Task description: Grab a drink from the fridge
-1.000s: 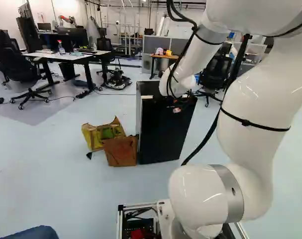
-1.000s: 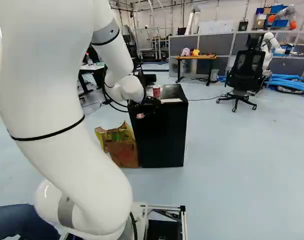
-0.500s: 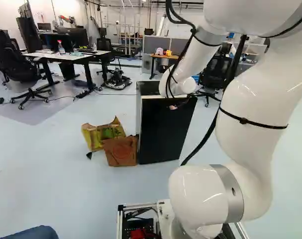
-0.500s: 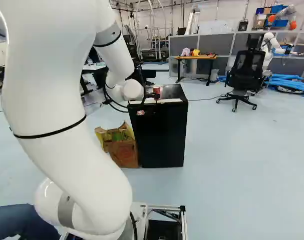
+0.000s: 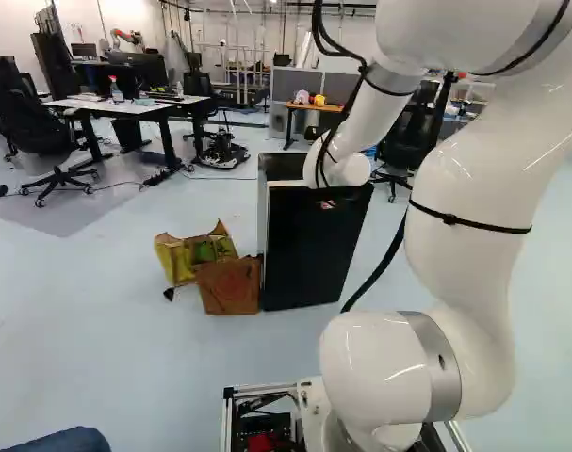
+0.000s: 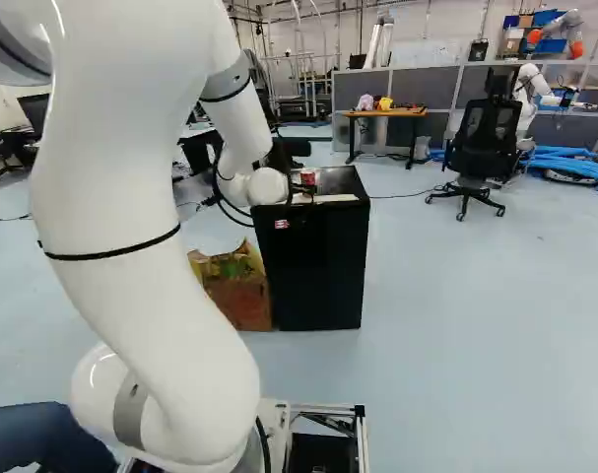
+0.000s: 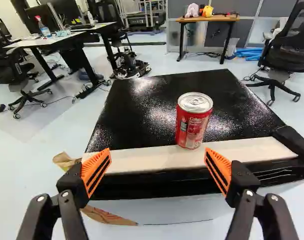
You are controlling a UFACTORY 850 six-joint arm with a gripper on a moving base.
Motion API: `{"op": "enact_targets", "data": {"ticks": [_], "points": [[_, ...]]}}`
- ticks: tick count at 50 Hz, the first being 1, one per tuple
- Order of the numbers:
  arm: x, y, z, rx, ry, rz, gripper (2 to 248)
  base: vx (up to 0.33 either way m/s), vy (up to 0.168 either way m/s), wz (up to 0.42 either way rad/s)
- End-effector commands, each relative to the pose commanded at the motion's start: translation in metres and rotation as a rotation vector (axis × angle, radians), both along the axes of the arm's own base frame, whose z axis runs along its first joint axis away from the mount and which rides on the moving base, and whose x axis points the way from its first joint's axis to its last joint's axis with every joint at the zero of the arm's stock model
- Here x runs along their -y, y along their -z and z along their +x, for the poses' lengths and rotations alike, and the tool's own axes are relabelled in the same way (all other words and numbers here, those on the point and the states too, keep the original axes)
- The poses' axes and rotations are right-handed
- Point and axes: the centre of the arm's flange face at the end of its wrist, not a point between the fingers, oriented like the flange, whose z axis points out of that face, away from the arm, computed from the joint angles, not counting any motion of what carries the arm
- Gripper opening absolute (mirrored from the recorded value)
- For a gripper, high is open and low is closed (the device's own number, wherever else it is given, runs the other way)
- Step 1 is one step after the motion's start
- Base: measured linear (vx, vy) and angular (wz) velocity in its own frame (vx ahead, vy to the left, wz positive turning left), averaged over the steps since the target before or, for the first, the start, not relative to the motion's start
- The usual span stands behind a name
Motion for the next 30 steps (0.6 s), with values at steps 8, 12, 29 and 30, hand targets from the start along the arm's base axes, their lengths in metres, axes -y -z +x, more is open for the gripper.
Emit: {"op": "enact_targets", "data": {"ticks": [8, 12, 29, 30], "points": [[0.006, 0.007, 0.002, 0.004, 0.010, 0.004, 247, 0.000, 0.000, 0.000], [0.010, 0.011, 0.003, 0.007, 0.016, 0.006, 247, 0.000, 0.000, 0.000], [0.025, 0.024, 0.008, 0.039, 0.038, 0.016, 247, 0.000, 0.000, 0.000], [0.025, 0.025, 0.008, 0.042, 0.038, 0.017, 247, 0.000, 0.000, 0.000]]}}
